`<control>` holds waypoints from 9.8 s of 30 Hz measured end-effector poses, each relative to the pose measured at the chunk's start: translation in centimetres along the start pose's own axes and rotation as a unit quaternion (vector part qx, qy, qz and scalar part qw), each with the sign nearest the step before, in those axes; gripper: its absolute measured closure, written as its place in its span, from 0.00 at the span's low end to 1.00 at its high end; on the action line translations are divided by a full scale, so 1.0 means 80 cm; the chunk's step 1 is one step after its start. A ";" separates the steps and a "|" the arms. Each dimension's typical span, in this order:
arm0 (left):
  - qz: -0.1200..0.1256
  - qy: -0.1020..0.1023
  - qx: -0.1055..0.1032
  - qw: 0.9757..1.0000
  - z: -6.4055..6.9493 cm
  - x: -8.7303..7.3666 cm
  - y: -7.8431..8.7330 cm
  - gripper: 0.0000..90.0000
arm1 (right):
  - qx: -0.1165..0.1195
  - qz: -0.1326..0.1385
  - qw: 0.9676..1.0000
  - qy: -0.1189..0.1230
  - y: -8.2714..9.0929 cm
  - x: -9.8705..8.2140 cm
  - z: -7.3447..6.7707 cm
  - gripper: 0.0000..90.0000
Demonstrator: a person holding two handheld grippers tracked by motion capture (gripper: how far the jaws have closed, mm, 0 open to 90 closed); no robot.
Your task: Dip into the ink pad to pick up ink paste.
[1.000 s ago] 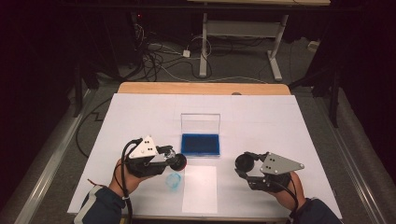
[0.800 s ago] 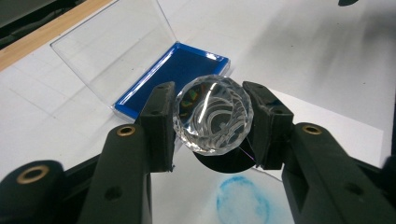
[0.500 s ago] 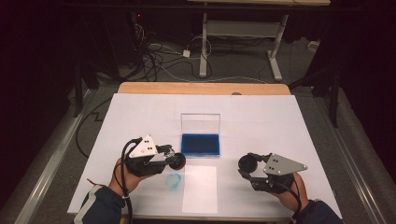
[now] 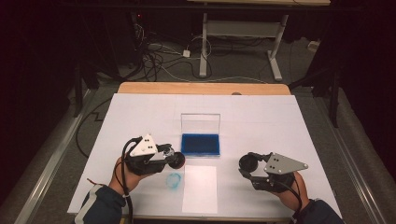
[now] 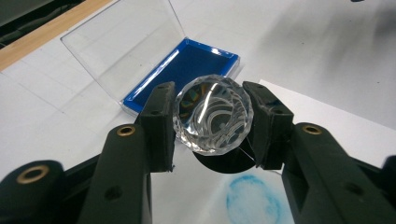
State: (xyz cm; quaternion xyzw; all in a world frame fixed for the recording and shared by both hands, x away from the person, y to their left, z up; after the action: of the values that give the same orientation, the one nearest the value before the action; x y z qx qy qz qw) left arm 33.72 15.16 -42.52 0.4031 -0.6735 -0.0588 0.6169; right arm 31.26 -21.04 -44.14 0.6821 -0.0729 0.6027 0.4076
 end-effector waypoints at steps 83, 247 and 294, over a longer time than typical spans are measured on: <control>-0.168 -0.065 -0.031 0.983 -0.057 0.078 -0.167 0.61 | 0.012 -0.027 1.000 0.003 -0.005 -0.007 -0.005 0.43; -0.096 -0.061 -0.005 0.994 -0.061 0.086 -0.107 0.61 | -0.017 -0.001 1.000 -0.005 0.005 -0.001 0.012 0.43; -0.071 -0.094 -0.016 0.993 -0.013 0.092 -0.054 0.61 | -0.017 -0.001 1.000 -0.002 0.010 0.002 0.020 0.43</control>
State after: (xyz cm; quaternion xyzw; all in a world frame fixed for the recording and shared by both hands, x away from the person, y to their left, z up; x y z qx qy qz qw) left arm 37.30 8.20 -38.98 0.4327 -0.6972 -0.1504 0.5514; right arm 32.06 -22.50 -43.54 0.6767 -0.0834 0.5993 0.4194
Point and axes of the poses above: each handheld gripper's, and its own axes: y roughly backward along the jaws, x roughly out of its top, z roughly to its right, the point moved 3 cm from there along -y, roughly forward along the jaws, and after that the axes turned 11 degrees about -y, right-handed, at the moved point
